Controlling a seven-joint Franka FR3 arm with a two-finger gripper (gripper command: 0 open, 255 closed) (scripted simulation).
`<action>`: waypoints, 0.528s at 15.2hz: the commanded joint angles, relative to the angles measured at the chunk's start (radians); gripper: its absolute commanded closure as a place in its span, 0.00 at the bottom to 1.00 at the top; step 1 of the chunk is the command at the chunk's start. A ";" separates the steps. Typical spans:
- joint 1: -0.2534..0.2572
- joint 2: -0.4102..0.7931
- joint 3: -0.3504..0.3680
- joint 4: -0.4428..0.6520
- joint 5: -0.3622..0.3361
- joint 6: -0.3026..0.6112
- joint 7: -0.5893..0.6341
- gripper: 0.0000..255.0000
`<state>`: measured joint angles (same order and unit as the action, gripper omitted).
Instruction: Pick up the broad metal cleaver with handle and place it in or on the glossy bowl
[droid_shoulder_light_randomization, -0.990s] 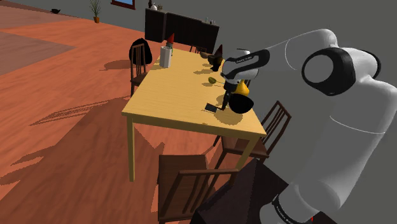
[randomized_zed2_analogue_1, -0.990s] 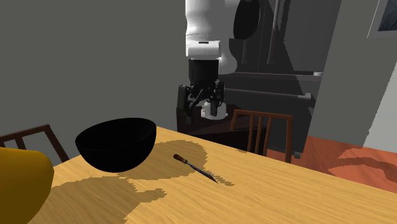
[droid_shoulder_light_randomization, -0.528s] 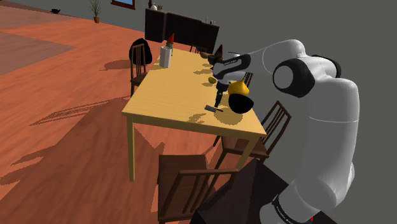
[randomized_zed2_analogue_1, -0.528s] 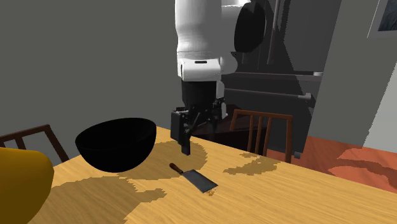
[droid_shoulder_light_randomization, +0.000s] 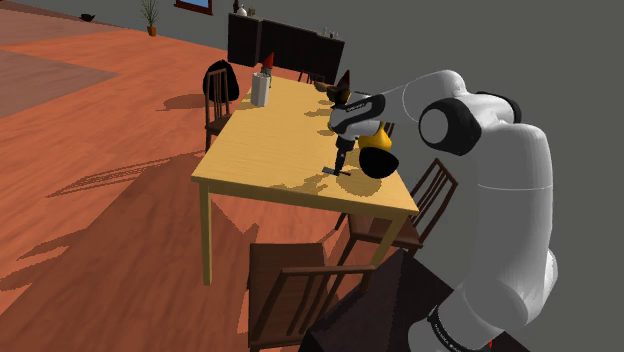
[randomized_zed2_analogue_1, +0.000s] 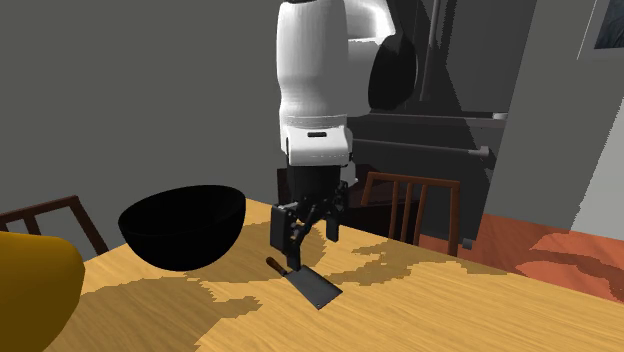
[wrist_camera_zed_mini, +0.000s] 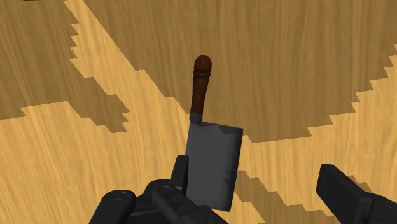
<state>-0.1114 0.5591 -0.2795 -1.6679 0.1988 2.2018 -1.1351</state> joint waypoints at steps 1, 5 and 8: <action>-0.001 0.002 0.000 -0.003 0.001 0.005 -0.002 0.00; -0.001 0.002 0.000 -0.003 0.001 0.005 -0.002 0.00; -0.001 0.002 0.000 -0.003 0.001 0.005 -0.002 1.00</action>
<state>-0.1124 0.5610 -0.2791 -1.6705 0.1999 2.2066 -1.1368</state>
